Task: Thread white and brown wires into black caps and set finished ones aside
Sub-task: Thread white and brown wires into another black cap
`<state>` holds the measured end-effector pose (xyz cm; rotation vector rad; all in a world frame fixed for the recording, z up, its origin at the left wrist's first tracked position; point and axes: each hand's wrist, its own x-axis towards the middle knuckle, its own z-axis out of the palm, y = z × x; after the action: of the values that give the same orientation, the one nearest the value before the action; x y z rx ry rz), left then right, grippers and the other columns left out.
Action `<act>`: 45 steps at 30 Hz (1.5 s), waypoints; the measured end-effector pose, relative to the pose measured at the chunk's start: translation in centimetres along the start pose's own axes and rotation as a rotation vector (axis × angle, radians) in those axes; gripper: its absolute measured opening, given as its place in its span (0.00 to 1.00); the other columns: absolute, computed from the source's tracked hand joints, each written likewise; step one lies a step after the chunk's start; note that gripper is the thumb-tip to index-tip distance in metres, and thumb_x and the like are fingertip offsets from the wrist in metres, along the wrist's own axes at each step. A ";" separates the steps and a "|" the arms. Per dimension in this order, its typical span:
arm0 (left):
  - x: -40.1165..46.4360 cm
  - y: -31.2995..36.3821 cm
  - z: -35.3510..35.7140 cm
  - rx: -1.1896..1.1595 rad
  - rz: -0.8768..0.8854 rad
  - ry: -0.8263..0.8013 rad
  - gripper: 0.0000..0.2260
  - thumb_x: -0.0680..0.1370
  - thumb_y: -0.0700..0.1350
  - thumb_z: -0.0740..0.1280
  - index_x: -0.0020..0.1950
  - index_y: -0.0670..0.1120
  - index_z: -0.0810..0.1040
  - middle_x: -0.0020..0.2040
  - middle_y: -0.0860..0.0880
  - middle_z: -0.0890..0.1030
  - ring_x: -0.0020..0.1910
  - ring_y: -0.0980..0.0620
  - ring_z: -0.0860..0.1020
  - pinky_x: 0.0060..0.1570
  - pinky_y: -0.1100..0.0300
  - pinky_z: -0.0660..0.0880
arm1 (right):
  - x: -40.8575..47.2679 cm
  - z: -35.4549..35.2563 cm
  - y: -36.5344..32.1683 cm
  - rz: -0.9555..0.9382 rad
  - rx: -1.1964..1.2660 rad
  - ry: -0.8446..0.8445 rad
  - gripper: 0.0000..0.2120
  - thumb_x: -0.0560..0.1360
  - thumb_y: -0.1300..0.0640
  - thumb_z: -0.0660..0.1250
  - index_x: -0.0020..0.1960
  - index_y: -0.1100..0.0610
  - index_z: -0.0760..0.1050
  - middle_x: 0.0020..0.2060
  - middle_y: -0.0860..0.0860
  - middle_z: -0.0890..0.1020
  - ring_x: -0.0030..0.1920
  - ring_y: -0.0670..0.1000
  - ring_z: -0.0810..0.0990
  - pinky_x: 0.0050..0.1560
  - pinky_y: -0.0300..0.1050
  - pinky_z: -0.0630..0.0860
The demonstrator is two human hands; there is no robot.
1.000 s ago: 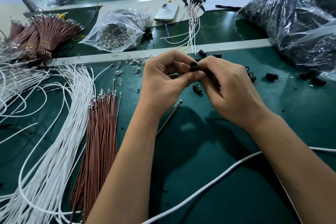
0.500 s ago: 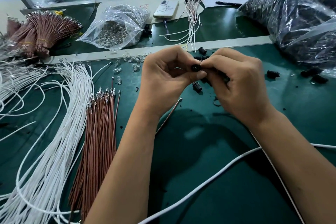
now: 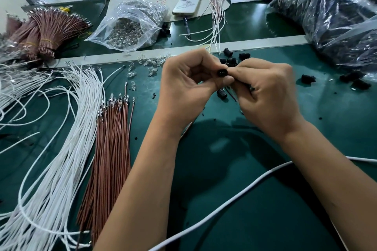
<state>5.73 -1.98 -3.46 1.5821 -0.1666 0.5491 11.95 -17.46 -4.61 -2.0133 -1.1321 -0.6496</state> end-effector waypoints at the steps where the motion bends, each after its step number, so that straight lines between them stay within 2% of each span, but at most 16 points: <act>1: 0.0 0.0 0.0 -0.001 -0.005 0.005 0.14 0.67 0.25 0.76 0.44 0.41 0.78 0.39 0.45 0.79 0.39 0.51 0.78 0.45 0.55 0.78 | -0.1 0.0 0.0 0.003 0.002 -0.004 0.08 0.77 0.70 0.69 0.50 0.64 0.86 0.34 0.57 0.81 0.35 0.56 0.78 0.38 0.44 0.73; 4: 0.0 0.1 0.1 0.000 -0.016 0.017 0.13 0.67 0.26 0.76 0.43 0.38 0.78 0.39 0.46 0.79 0.39 0.51 0.78 0.45 0.56 0.79 | -0.2 0.1 0.0 0.014 0.020 -0.002 0.07 0.79 0.68 0.69 0.50 0.64 0.86 0.34 0.57 0.81 0.34 0.57 0.78 0.37 0.47 0.74; 8: 0.0 0.1 0.2 -0.020 -0.069 0.051 0.15 0.67 0.26 0.77 0.40 0.44 0.78 0.37 0.47 0.81 0.38 0.52 0.79 0.45 0.55 0.79 | -0.2 0.4 0.1 0.047 0.066 -0.029 0.05 0.80 0.66 0.70 0.49 0.64 0.85 0.37 0.56 0.80 0.36 0.56 0.77 0.39 0.50 0.74; 11: 0.0 0.4 0.3 -0.065 -0.075 0.061 0.15 0.67 0.26 0.76 0.40 0.43 0.78 0.37 0.46 0.82 0.38 0.49 0.79 0.44 0.55 0.79 | 0.0 0.3 0.2 0.079 0.133 -0.031 0.04 0.80 0.64 0.70 0.49 0.64 0.83 0.41 0.56 0.80 0.40 0.55 0.77 0.42 0.51 0.75; 13: 0.0 0.4 0.3 -0.071 -0.072 0.051 0.15 0.67 0.26 0.76 0.40 0.43 0.78 0.38 0.44 0.81 0.39 0.47 0.78 0.45 0.51 0.78 | 0.1 0.2 0.3 0.076 0.168 -0.015 0.04 0.79 0.66 0.70 0.49 0.65 0.84 0.42 0.56 0.82 0.41 0.56 0.79 0.42 0.52 0.76; 16: 0.0 0.4 0.3 -0.088 -0.055 0.035 0.16 0.66 0.25 0.76 0.41 0.44 0.79 0.38 0.44 0.80 0.39 0.46 0.77 0.45 0.52 0.77 | 0.0 0.4 0.3 0.044 0.130 -0.008 0.04 0.79 0.68 0.70 0.47 0.65 0.84 0.39 0.57 0.82 0.39 0.58 0.79 0.41 0.53 0.76; 22: 0.0 0.4 0.5 -0.101 0.007 0.032 0.17 0.66 0.24 0.76 0.42 0.45 0.79 0.38 0.45 0.80 0.39 0.45 0.76 0.41 0.60 0.78 | -0.2 0.8 0.0 0.008 0.083 0.037 0.08 0.78 0.71 0.67 0.44 0.64 0.84 0.36 0.55 0.80 0.37 0.55 0.76 0.39 0.45 0.72; 27: -0.1 0.3 0.6 -0.103 0.016 0.044 0.18 0.66 0.23 0.75 0.44 0.44 0.80 0.38 0.45 0.79 0.38 0.46 0.75 0.40 0.60 0.77 | -0.2 0.9 0.1 0.011 0.096 0.032 0.09 0.78 0.70 0.67 0.42 0.63 0.83 0.35 0.55 0.79 0.35 0.55 0.75 0.37 0.46 0.72; 32: -0.1 -0.2 0.9 -0.121 -0.006 0.132 0.14 0.65 0.23 0.76 0.44 0.38 0.81 0.37 0.45 0.81 0.37 0.51 0.78 0.43 0.60 0.78 | -0.4 1.1 0.5 0.047 0.103 0.018 0.11 0.80 0.67 0.67 0.40 0.67 0.81 0.34 0.58 0.79 0.34 0.58 0.76 0.36 0.53 0.73; 35: 0.0 -0.3 1.0 -0.150 -0.041 0.170 0.13 0.66 0.24 0.75 0.42 0.39 0.81 0.36 0.46 0.81 0.36 0.52 0.79 0.43 0.58 0.79 | -0.4 1.0 0.8 0.058 0.109 0.019 0.13 0.81 0.65 0.69 0.38 0.67 0.81 0.33 0.56 0.78 0.33 0.56 0.75 0.35 0.53 0.73; 38: 0.2 -0.7 0.6 -0.178 -0.077 0.193 0.12 0.67 0.24 0.75 0.40 0.39 0.80 0.35 0.48 0.83 0.34 0.54 0.80 0.41 0.61 0.80 | 0.0 1.2 0.7 0.055 0.102 0.007 0.11 0.81 0.62 0.71 0.42 0.66 0.84 0.33 0.56 0.79 0.33 0.55 0.75 0.35 0.51 0.73; 42: 0.5 -1.0 -0.5 -0.197 -0.160 0.257 0.08 0.72 0.27 0.72 0.44 0.39 0.80 0.37 0.48 0.82 0.35 0.56 0.79 0.41 0.63 0.78 | 1.5 1.9 0.1 0.086 0.150 -0.137 0.11 0.81 0.58 0.72 0.43 0.64 0.85 0.31 0.56 0.80 0.32 0.56 0.77 0.35 0.53 0.74; 45: 0.7 -0.6 -2.1 -0.341 -0.192 0.385 0.04 0.76 0.34 0.71 0.46 0.42 0.80 0.40 0.47 0.82 0.37 0.54 0.79 0.41 0.60 0.79 | 4.0 2.2 -0.6 0.143 0.282 -0.269 0.17 0.80 0.46 0.70 0.44 0.59 0.85 0.32 0.50 0.82 0.32 0.50 0.79 0.36 0.47 0.74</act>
<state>6.09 0.25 -3.70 1.1240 0.1740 0.6265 13.53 -13.49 -2.83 -1.9504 -1.1467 -0.1382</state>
